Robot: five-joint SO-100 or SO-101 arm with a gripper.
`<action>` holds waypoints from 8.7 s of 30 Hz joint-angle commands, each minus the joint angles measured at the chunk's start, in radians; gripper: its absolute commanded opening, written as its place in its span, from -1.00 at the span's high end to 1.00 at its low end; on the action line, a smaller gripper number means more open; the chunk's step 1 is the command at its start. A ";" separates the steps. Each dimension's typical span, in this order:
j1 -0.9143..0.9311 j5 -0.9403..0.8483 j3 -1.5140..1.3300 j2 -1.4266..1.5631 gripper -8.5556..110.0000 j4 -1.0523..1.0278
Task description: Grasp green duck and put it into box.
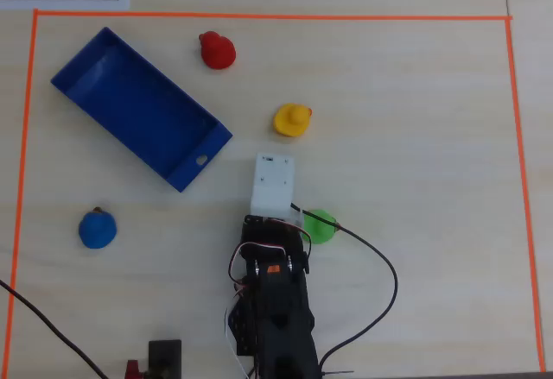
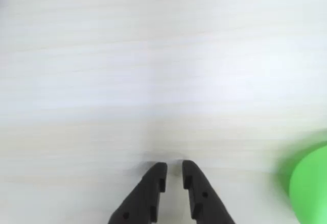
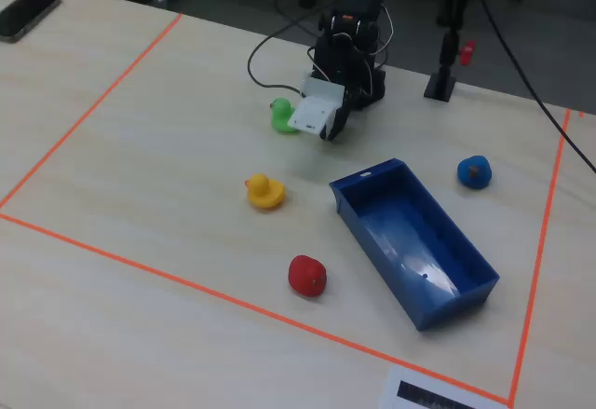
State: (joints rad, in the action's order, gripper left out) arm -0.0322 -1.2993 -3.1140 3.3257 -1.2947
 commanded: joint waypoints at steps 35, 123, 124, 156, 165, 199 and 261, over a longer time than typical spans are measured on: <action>0.006 0.011 0.003 -0.014 0.84 -0.017; 0.822 -0.316 0.385 -0.827 0.18 0.574; 0.818 -0.314 0.379 -0.811 0.18 0.552; 0.810 -0.345 0.170 -0.561 0.18 0.494; 0.793 -0.341 0.170 -0.502 0.17 0.403; 0.839 -0.371 0.006 -0.249 0.41 0.247; -0.417 0.772 1.963 -1.913 0.42 -0.044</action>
State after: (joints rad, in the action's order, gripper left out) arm -0.5783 -0.4893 -1.1980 1.2533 -1.3315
